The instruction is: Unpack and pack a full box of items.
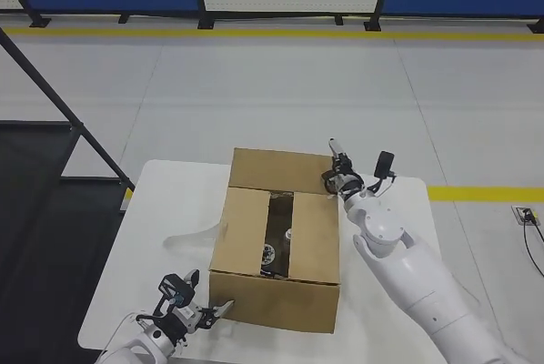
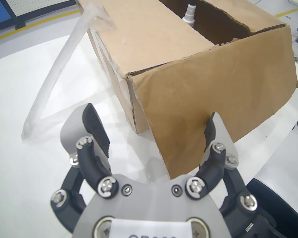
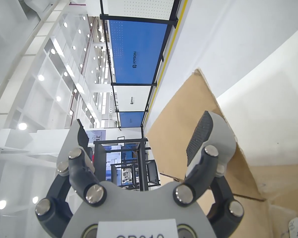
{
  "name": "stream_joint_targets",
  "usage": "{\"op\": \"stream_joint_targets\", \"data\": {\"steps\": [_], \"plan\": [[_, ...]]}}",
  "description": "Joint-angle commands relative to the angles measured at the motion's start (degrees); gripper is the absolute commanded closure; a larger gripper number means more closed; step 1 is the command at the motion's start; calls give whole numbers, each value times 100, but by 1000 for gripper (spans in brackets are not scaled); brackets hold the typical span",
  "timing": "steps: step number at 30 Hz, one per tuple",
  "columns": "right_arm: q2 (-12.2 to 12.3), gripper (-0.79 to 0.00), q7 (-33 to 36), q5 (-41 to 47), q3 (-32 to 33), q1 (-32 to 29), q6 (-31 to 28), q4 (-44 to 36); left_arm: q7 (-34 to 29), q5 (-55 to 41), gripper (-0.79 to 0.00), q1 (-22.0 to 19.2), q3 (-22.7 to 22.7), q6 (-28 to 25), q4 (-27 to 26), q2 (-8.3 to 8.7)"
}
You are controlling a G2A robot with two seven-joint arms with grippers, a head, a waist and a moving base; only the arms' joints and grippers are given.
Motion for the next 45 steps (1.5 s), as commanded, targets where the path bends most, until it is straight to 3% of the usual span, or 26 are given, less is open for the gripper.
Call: {"op": "stream_joint_targets", "data": {"steps": [1, 13, 22, 26, 29, 37, 45], "plan": [[-61, -785, 74, 8, -38, 96, 10, 201, 9, -12, -785, 1, 8, -25, -2, 3], [-409, -785, 504, -401, -396, 639, 551, 1242, 103, 7, -785, 63, -3, -188, -17, 34], [-484, -785, 785, -270, -100, 647, 50, 1371, 260, -22, -785, 157, -61, -118, -150, 49], [-324, -785, 1263, -399, 241, 311, -274, 751, 394, -286, -785, 274, -247, -98, -363, 60], [-133, -785, 1720, -631, 566, -232, -327, -202, 456, -523, -785, 344, -476, 75, -468, 67], [280, -785, 2469, -1132, 1512, -1872, 388, -2832, 153, -1341, -785, 76, -747, 770, -182, 31], [280, -785, 2469, -1132, 1512, -1872, 388, -2832, 78, -1483, -785, 24, -720, 844, -156, 19]]}}
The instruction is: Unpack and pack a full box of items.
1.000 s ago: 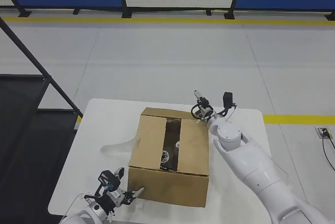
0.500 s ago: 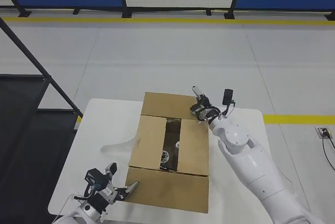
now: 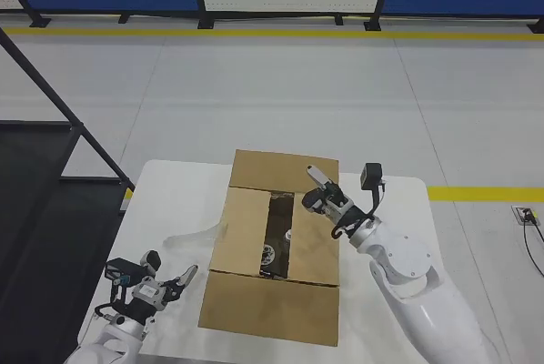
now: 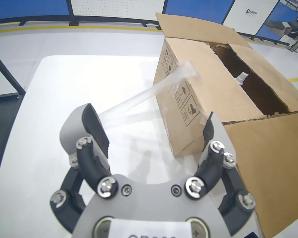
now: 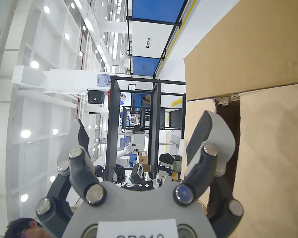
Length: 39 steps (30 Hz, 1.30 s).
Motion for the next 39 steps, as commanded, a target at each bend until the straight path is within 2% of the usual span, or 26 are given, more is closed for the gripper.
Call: {"op": "stream_joint_targets", "data": {"steps": [1, 22, 30, 39], "plan": [[0, -785, 0, 0, 0, -1, 0, -3, 0, 0, -785, 0, 0, 0, 0, 0], [-1, -785, -4, -16, -8, -20, -5, -38, 0, 0, -785, 0, 0, 0, 0, 0], [-23, -785, 324, -319, -158, 40, 52, -377, 77, -401, -785, -61, -57, 406, 103, -42], [-39, -785, 342, -566, -262, 36, 194, -578, 47, -507, -785, -107, -112, 437, 190, -48]]}}
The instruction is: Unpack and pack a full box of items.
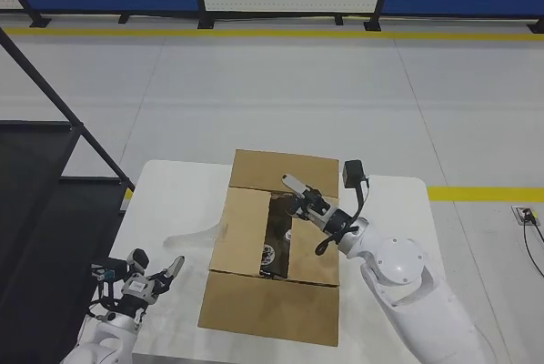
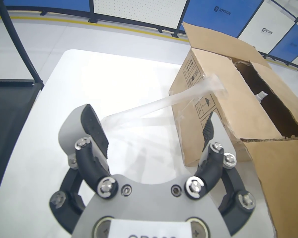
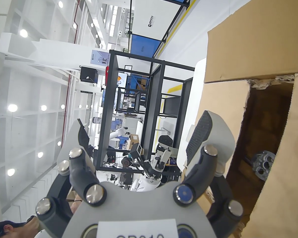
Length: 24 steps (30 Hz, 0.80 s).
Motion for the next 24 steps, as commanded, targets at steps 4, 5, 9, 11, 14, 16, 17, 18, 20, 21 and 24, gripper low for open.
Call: {"op": "stream_joint_targets", "data": {"steps": [4, 5, 9, 11, 14, 16, 17, 18, 20, 21, 24], "plan": [[0, -785, 1, 4, 1, 0, -4, 3, 1, 1, -785, 1, 1, 0, -1, 0], [0, -785, 1, 4, 1, 0, -4, 3, 1, 1, -785, 1, 1, 0, -1, 0], [0, -785, -11, -35, -4, -29, -14, -41, 4, -23, -785, -8, 0, 47, 22, -4], [1, -785, 101, -87, -20, -23, 79, -95, 45, 54, -785, -33, 28, 104, 88, -11], [9, -785, 493, -113, -53, 43, 257, -62, 119, 358, -785, -104, 210, 153, 175, -25], [12, -785, 639, -236, -96, 78, 359, 42, 150, 505, -785, -173, 349, 163, 253, -38], [11, -785, 696, -297, -131, 94, 383, 100, 172, 578, -785, -210, 418, 204, 290, -47], [7, -785, 749, -326, -161, 110, 387, 162, 202, 642, -785, -244, 493, 234, 322, -57], [-6, -785, 792, -345, -206, 148, 376, 314, 273, 804, -785, -305, 627, 324, 381, -75], [-16, -785, 793, -346, -237, 166, 365, 394, 316, 872, -785, -331, 691, 370, 403, -85], [-57, -785, 759, -341, -347, 239, 295, 621, 392, 962, -785, -400, 845, 477, 484, -113]]}}
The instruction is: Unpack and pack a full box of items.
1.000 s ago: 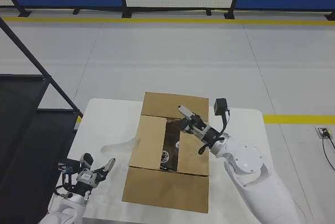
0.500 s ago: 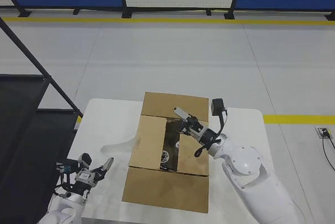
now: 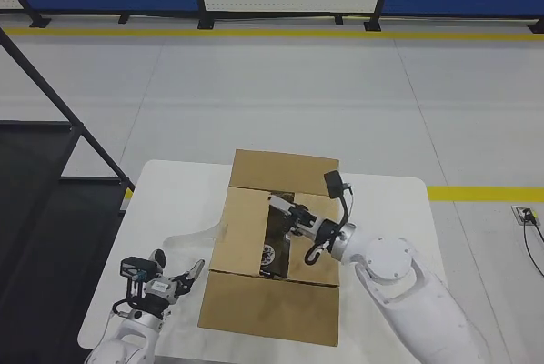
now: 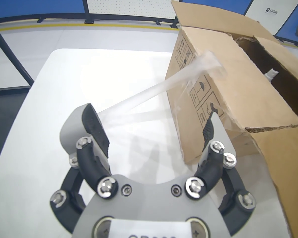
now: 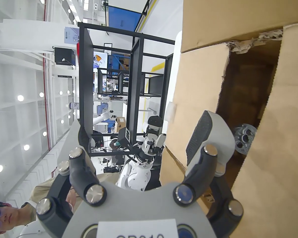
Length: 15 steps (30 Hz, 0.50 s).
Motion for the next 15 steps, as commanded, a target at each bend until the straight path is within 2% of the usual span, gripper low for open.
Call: {"op": "stream_joint_targets", "data": {"steps": [1, 15], "plan": [[-30, -785, -41, -11, -83, 63, -42, 167, 35, 44, -785, -41, 86, 33, 45, -15], [-359, -785, -4, -436, -1008, 839, 48, 1346, 298, 124, -785, 142, 177, -32, -38, -49]]}}
